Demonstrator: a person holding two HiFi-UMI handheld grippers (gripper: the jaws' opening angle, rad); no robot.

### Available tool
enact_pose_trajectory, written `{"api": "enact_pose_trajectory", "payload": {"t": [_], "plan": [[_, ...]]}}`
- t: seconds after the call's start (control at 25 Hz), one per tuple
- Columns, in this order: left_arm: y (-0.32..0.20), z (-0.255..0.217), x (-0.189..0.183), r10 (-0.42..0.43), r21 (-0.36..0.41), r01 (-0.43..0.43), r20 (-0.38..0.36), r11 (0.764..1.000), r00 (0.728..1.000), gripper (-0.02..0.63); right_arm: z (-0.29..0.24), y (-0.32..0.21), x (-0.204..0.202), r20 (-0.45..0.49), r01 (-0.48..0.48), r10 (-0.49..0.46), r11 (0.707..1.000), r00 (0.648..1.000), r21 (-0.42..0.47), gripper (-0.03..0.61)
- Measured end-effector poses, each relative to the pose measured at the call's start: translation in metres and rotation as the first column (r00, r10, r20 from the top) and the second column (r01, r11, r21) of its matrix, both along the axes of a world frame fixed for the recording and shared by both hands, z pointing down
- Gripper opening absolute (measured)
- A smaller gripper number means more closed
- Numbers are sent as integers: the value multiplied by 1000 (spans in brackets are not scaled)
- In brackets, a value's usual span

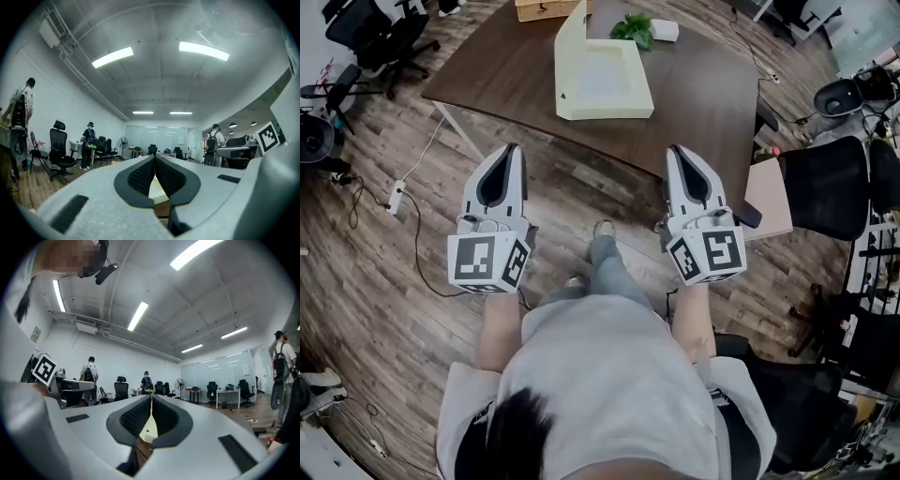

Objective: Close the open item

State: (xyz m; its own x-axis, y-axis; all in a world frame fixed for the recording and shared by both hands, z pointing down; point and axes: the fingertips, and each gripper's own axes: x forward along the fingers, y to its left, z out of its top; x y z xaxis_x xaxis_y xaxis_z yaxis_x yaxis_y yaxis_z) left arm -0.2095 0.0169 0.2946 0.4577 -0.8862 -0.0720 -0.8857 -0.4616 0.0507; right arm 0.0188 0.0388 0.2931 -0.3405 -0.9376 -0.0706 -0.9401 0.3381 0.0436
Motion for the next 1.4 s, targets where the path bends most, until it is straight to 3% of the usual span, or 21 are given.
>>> {"api": "enact_pose_trajectory", "payload": {"t": [0.72, 1.4], "plan": [[-124, -13, 15, -94, 24, 94, -3, 995, 996, 9, -13, -145, 15, -10, 96, -96, 995, 995, 23, 14], [-223, -18, 94, -125, 43, 123, 43, 991, 991, 9, -12, -256, 83, 27, 154, -155, 988, 988, 30, 14]]}}
